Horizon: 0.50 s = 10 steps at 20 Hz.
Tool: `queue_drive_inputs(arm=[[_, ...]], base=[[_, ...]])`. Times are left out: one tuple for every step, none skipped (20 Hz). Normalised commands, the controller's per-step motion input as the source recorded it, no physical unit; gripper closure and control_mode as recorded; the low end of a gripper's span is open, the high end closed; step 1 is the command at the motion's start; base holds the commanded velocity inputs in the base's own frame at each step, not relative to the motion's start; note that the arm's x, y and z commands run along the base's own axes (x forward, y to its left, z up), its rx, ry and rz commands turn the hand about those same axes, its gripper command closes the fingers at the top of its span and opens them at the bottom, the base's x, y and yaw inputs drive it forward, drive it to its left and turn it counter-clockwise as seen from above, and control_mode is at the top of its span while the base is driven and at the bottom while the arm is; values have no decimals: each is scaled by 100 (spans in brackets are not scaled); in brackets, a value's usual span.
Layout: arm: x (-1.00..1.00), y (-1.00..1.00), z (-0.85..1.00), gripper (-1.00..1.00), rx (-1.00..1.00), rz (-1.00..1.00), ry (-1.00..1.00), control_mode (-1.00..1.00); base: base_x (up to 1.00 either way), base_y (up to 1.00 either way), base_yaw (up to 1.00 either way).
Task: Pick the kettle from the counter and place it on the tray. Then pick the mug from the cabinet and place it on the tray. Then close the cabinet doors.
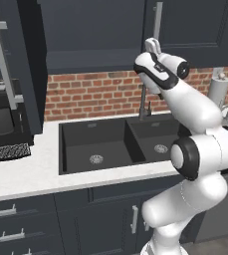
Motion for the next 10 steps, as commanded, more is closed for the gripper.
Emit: queue_drive_inputs(arm=[[69,10,0,-100,0,3,5,-100],[72,11,0,-100,0,3,7,-100],[73,14,-2,-100,0,3,7,-100],[74,16,-6,-100,0,2,7,-100],[76,20,-16,-100,0,1,7,-100],[76,24,-21,-100,0,1,8,-100],[74,29,-31,-100,0,0,8,-100],[71,39,-41,-100,0,0,9,-100],[61,44,-46,-100,0,0,8,-100],[57,49,-47,-100,-2,0,9,-100]], base=[[0,0,0],[0,0,0],[0,0,0],[0,0,0],[0,0,0],[0,0,0],[0,0,0],[0,0,0],[0,0,0],[0,0,0]])
